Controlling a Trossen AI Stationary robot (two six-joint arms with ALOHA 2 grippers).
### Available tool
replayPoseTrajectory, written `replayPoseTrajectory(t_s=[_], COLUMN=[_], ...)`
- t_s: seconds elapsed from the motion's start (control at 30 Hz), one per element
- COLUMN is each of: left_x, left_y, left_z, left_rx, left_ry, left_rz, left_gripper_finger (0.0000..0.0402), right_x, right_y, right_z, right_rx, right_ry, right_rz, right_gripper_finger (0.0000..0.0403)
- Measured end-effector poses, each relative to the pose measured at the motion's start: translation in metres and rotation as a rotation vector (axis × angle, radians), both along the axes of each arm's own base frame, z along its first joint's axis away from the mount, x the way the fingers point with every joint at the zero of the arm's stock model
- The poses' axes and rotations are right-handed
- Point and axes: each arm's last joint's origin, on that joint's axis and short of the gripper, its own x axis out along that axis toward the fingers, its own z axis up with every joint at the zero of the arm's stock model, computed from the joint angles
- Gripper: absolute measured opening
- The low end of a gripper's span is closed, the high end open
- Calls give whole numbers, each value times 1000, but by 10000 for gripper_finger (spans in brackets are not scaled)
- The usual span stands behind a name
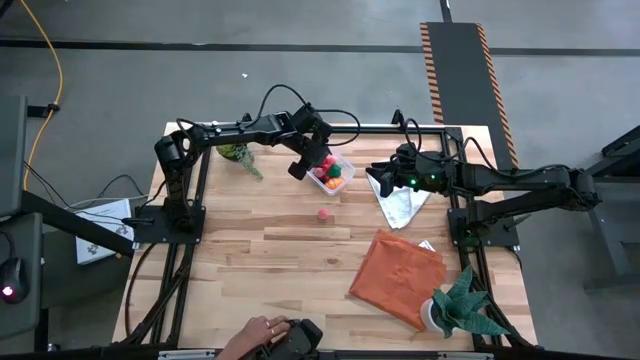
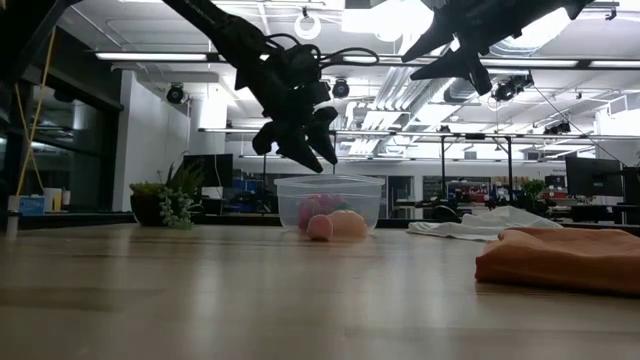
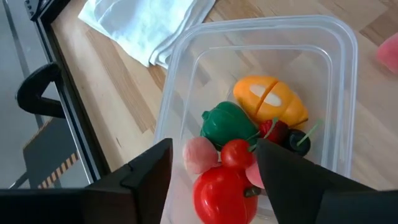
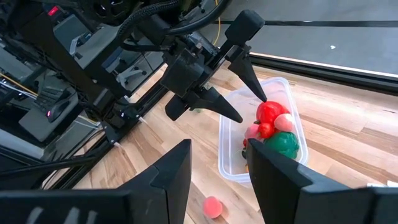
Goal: Pick and placing Produce into tupperware
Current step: Put the pink peach into the transparent bin
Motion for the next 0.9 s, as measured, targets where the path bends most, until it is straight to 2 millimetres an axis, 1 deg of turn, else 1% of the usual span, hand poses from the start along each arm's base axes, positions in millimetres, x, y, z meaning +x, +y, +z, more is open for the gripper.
replayPoseTrajectory(t_s=[0.13,0.43,0.5,0.7,0.8,0.9], left_x=[0,0,0,-2,-3,-6], left_y=[0,0,1,4,3,0], left_z=[0,0,0,-1,-1,6], left_rx=[0,1,1,24,22,22], left_ry=[0,1,7,51,66,70], left_rz=[0,3,29,181,200,209], left_gripper_finger=[218,190,185,175,173,173], right_x=[0,0,0,0,0,0], right_y=[0,0,0,0,0,0], right_z=[0,0,0,0,0,0], right_rx=[0,0,0,-1,-1,-2], right_ry=[0,0,0,0,1,3], right_rz=[0,1,1,-1,-2,-4], right_gripper_finger=[144,144,144,144,144,144])
